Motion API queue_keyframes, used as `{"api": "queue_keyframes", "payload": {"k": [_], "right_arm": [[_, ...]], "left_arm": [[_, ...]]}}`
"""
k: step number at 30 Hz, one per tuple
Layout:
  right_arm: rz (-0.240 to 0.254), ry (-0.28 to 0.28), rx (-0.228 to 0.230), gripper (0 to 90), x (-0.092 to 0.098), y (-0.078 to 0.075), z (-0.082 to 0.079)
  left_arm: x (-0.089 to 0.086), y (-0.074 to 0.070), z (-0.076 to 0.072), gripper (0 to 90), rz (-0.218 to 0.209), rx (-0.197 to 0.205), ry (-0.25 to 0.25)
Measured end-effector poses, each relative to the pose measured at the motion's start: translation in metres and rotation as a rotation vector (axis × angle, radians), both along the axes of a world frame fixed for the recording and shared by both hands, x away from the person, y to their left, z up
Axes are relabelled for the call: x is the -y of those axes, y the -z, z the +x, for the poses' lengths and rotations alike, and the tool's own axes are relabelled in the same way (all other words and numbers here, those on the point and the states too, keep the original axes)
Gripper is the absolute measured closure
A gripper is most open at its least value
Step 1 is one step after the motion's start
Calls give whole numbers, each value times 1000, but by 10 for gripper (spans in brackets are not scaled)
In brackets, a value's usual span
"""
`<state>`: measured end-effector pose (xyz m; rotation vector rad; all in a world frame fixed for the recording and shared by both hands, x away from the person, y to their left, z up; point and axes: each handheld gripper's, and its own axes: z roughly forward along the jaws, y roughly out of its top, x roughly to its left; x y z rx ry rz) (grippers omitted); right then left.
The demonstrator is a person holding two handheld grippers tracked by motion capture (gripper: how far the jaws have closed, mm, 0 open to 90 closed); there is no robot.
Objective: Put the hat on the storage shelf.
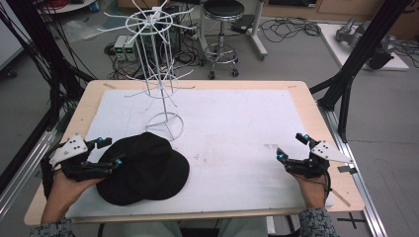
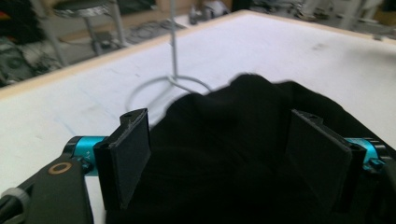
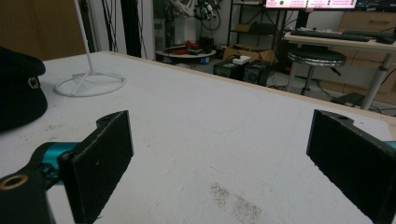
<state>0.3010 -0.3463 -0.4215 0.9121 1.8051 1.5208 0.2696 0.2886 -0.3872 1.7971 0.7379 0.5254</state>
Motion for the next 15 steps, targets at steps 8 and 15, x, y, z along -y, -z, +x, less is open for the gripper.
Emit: {"api": "queue_keyframes", "payload": {"k": [8, 15], "right_arm": [[-32, -15, 11, 63, -7, 0, 5], [-26, -8, 5, 63, -6, 0, 4]], "left_arm": [[9, 13, 2, 260, 26, -56, 45], [11, 19, 3, 425, 66, -71, 31]]}}
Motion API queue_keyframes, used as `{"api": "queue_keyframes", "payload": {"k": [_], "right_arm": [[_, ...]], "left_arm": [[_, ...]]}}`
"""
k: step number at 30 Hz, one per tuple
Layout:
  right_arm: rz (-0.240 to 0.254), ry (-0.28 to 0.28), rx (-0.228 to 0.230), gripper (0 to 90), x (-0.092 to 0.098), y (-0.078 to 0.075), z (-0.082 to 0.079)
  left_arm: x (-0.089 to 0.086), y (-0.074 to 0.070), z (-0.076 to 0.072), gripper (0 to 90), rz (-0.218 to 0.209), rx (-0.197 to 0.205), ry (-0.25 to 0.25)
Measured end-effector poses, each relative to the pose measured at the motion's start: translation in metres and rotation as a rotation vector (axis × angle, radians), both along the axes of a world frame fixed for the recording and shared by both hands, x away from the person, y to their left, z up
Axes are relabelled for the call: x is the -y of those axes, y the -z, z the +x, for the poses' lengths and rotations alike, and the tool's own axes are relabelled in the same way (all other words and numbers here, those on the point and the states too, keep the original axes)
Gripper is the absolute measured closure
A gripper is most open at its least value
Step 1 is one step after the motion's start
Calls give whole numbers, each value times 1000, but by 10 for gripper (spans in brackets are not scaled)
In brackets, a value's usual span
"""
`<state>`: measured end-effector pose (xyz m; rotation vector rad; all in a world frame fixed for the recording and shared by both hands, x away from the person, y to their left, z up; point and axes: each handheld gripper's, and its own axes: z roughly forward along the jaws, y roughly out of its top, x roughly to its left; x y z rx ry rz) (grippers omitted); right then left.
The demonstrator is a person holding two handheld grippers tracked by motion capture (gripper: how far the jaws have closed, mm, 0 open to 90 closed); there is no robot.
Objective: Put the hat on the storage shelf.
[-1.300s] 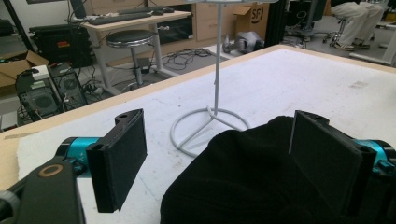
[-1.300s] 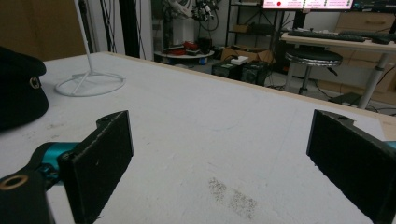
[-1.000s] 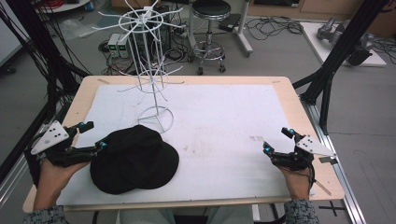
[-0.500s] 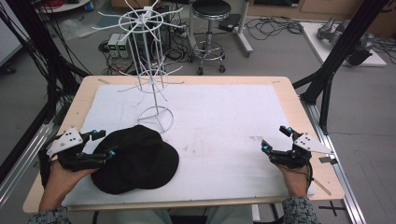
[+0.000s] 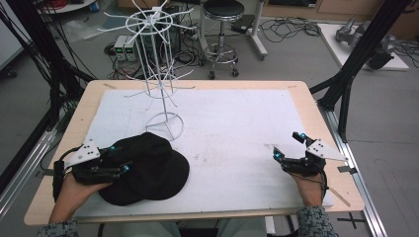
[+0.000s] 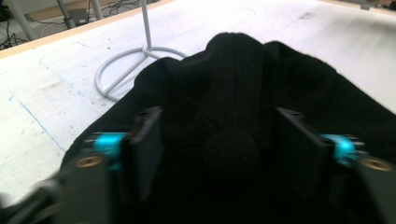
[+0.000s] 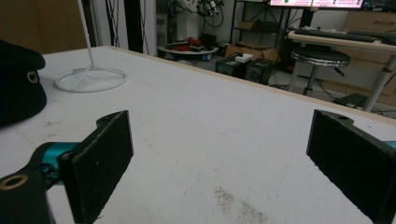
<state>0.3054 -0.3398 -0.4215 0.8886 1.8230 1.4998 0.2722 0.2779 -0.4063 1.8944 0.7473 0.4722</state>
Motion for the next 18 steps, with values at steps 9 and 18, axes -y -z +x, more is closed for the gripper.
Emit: {"api": "queue_keyframes", "payload": {"k": [9, 18], "right_arm": [[0, 2, -5, 63, 0, 0, 0], [-5, 4, -4, 63, 1, 0, 1]], "left_arm": [[2, -3, -4, 697, 37, 17, 26], [1, -23, -11, 714, -51, 129, 35]]}}
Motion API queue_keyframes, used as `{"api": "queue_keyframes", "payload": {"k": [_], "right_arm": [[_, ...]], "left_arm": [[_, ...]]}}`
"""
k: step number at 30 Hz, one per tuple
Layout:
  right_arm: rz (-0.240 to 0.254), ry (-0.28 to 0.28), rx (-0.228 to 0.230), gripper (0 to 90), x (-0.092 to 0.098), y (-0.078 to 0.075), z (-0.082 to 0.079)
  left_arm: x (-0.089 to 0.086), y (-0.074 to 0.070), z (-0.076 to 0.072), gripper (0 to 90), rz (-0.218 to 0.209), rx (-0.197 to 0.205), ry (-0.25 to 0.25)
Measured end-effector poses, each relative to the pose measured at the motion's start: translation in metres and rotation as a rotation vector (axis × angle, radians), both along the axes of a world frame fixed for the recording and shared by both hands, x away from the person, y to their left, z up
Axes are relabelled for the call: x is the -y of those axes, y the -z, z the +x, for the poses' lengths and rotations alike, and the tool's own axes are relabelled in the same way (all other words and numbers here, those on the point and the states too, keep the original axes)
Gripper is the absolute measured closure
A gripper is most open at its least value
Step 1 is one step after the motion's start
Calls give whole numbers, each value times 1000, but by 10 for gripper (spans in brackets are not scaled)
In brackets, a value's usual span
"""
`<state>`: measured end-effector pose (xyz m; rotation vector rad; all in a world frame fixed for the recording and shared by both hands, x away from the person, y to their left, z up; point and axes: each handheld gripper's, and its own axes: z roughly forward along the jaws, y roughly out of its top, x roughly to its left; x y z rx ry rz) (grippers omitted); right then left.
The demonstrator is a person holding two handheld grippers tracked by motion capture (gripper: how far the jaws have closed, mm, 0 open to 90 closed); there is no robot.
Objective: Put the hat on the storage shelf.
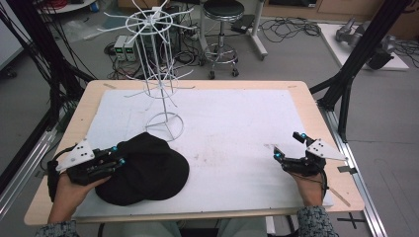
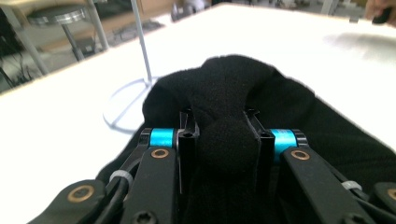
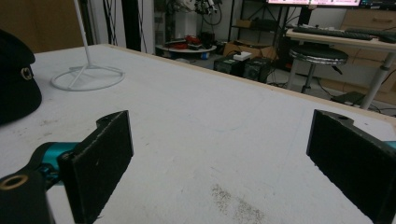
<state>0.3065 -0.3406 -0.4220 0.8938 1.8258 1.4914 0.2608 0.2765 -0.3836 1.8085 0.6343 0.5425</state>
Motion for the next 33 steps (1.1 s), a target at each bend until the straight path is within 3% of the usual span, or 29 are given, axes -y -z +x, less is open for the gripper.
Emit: {"api": "queue_keyframes", "payload": {"k": [5, 16, 33], "right_arm": [[-1, 4, 4, 63, 0, 0, 0], [6, 10, 2, 63, 2, 0, -1], [27, 23, 8, 63, 8, -1, -1]], "left_arm": [[2, -6, -3, 715, -22, 40, 16], [8, -27, -14, 715, -13, 115, 58], [-33, -60, -44, 714, -40, 213, 7]]}}
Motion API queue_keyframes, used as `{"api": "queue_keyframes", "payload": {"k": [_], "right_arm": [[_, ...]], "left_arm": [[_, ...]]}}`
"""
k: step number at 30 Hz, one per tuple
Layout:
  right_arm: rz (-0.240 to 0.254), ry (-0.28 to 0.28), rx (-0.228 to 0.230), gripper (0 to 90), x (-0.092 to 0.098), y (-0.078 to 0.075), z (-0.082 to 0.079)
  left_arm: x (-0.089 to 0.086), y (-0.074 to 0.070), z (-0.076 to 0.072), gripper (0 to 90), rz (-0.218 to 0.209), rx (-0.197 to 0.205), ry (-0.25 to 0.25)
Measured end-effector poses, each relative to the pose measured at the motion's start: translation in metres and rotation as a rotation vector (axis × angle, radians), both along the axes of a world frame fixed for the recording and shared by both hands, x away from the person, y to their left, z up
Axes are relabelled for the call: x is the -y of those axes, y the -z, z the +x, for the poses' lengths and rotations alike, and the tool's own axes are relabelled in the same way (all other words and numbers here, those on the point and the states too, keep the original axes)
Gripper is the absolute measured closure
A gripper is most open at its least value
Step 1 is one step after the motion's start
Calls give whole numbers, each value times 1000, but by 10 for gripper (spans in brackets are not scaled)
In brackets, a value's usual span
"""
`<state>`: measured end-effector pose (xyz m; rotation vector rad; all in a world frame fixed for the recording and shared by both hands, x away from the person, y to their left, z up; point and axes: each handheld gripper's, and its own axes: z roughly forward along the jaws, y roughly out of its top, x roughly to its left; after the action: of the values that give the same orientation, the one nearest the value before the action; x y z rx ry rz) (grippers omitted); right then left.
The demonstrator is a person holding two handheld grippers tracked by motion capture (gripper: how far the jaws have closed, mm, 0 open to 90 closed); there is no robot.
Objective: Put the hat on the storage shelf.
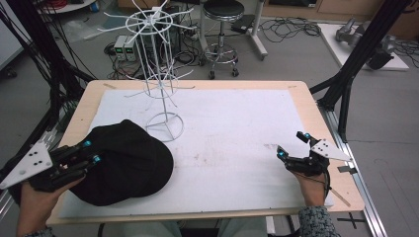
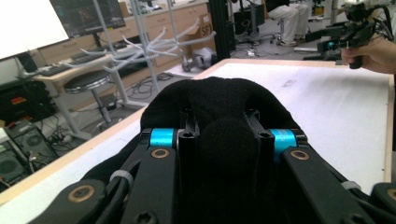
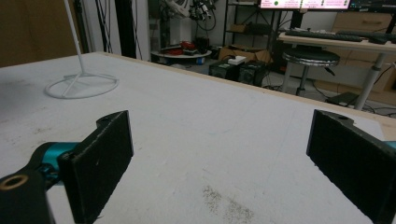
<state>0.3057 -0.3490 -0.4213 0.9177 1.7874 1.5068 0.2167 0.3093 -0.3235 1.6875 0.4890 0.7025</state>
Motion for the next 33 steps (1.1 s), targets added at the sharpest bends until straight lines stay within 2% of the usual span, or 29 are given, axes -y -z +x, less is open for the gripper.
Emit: {"api": "queue_keyframes", "payload": {"k": [3, 9, 11, 12, 14, 18, 20, 27, 33], "right_arm": [[-12, 6, -1, 63, 1, 0, 0], [13, 14, -2, 63, 5, 0, 0], [18, 16, -4, 63, 5, 0, 0], [18, 14, -5, 63, 5, 0, 0], [14, 13, -2, 63, 5, 0, 0], [19, 14, -3, 63, 5, 0, 0], [17, 12, -4, 63, 5, 1, 1], [25, 12, -16, 63, 5, 1, 2], [34, 13, -16, 63, 5, 1, 2]], "left_arm": [[-6, -6, -5, 714, -3, 11, -9], [-15, -21, -14, 713, -9, 45, -4], [-23, -36, -21, 713, -2, 63, -6], [-23, -36, -21, 713, -2, 63, -6], [-31, -52, -27, 713, 1, 84, -5], [-41, -74, -30, 713, -2, 116, 4], [-45, -87, -30, 713, -6, 129, 15], [-55, -125, -22, 711, -24, 135, 79], [-60, -157, -16, 710, -36, 162, 118]]}}
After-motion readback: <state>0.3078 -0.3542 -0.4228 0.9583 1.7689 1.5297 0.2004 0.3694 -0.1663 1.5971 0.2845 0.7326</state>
